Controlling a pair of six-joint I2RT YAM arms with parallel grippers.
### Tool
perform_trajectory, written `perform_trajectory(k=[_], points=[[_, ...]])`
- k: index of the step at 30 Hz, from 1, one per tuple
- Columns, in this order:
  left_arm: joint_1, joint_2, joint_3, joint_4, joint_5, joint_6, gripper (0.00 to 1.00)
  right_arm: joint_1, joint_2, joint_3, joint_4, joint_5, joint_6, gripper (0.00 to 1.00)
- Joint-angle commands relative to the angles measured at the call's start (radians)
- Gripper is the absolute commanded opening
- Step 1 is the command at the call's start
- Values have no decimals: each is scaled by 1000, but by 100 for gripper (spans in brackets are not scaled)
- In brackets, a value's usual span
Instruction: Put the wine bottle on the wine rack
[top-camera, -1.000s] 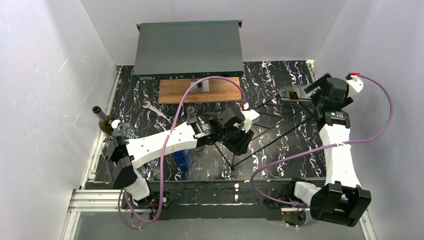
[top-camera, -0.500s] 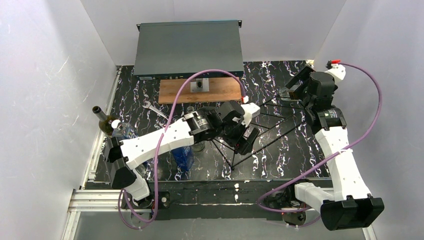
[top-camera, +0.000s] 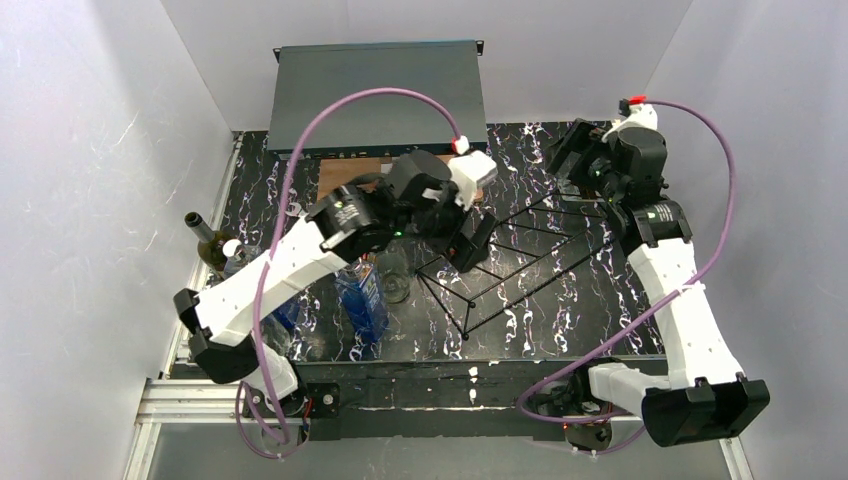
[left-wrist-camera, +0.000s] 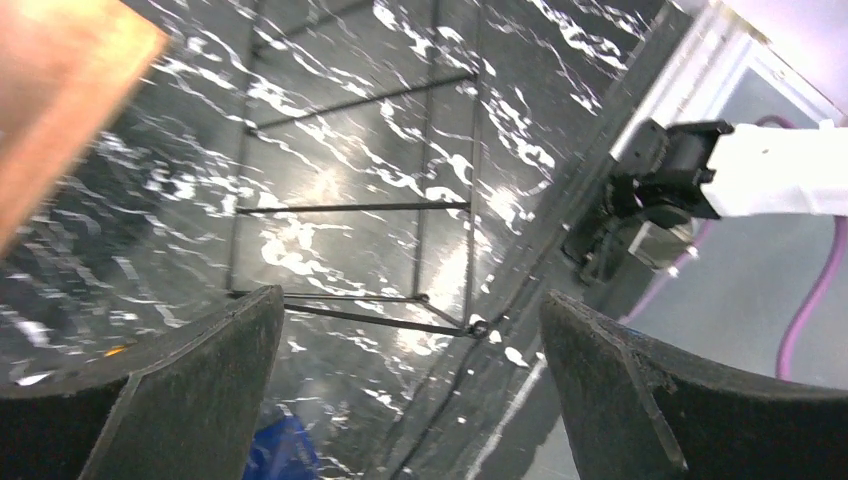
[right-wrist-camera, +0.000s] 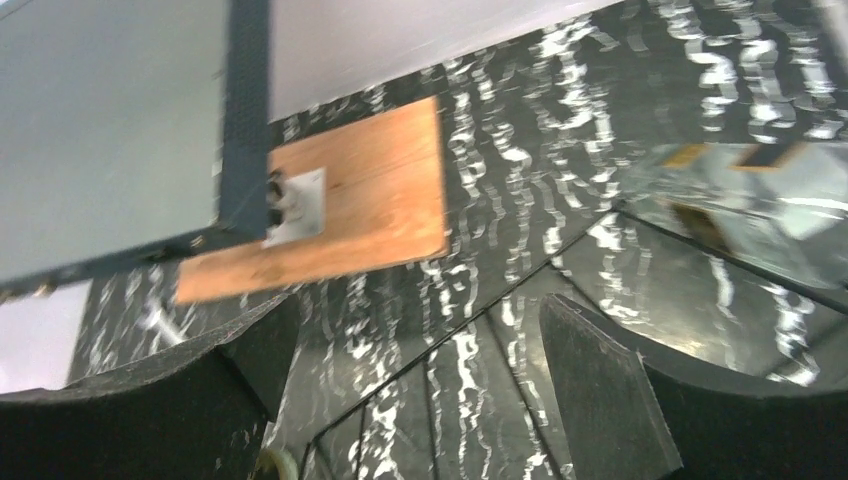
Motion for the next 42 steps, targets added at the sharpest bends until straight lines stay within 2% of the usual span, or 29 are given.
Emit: perform_trajectory(k=[1,4,11,17,21,26,31,39,42], points=[[46,-101,130,-104,-164,137,98,6,56,70,50,-314,-64,98],[102,-150,134,-68,-250,190,98,67,71,77,36,-297,-99,98],[216,-277,-13,157,-419,329,98,383,153,157,-23,-67,-166,98],[284,-474,-265,427,-524,422,98,518,172,134,79,-113,-143,98],[323,-591,-478,650,-585,459,98,619,202,141,106,-101,-183,92],[352,-588,-515,698,-604,497,98,726,219,145,146,-66,-233,89],[394,-587,-567,717,-597,467,98,795,246,161,171,-27,-254,85],[466,-614,-660,758,-606,428,98,830,268,171,216,-24,-273,83],[478,-622,-715,820,-624,450,98,843,288,181,231,-35,-261,81]])
